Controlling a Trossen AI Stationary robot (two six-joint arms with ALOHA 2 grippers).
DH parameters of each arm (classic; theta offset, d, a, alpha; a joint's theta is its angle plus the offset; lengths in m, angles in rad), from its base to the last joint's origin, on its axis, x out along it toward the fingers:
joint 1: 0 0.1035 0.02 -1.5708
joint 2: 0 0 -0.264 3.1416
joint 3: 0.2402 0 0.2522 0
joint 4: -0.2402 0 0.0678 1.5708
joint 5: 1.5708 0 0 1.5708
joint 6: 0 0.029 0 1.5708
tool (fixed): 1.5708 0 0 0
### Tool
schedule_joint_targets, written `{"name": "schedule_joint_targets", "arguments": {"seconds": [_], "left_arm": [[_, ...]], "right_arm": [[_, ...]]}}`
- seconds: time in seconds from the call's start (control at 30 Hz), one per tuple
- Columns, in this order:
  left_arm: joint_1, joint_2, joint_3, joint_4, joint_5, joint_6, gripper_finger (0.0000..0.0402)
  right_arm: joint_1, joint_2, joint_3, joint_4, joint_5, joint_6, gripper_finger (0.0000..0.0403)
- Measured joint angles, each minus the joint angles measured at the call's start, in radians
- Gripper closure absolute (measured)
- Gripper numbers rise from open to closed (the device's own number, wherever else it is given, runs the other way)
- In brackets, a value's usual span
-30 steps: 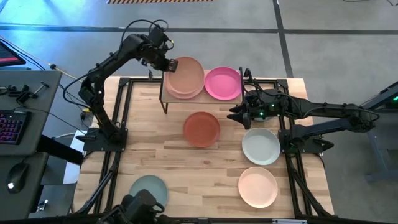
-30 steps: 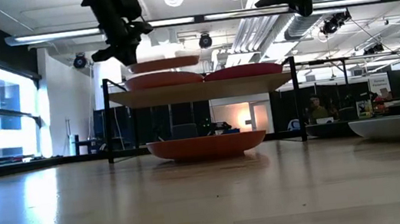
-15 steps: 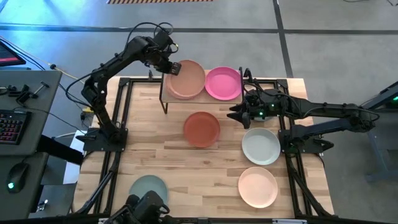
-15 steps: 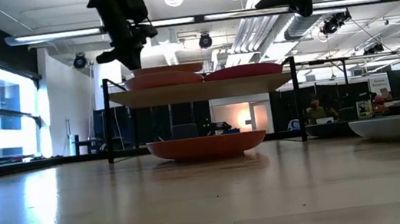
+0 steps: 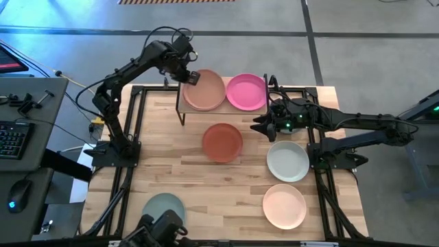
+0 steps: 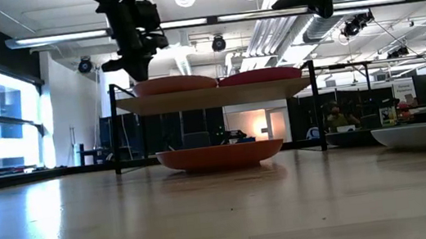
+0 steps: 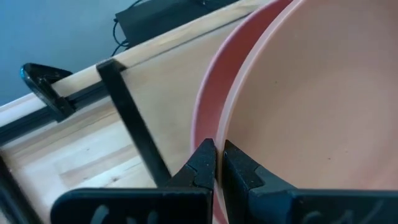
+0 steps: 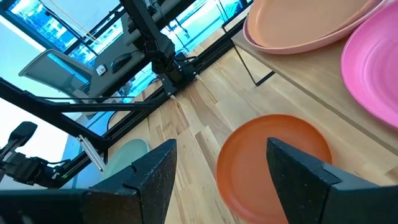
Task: Place and stack plates onto a shelf
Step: Stack the light brown plate on top of the light pink plate
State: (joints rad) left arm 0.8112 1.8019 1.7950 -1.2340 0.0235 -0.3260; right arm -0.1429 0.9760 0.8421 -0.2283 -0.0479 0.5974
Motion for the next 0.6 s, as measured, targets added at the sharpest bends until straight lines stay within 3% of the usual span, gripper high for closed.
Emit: {"name": "schedule_joint_targets", "arguments": {"seconds": [0.6], "left_arm": [[-0.019, 0.009, 0.000, -0.021, -0.002, 0.007, 0.0389]], "right_arm": [[0.000, 0.000, 0.000, 0.000, 0.002, 0.007, 0.0174]]}}
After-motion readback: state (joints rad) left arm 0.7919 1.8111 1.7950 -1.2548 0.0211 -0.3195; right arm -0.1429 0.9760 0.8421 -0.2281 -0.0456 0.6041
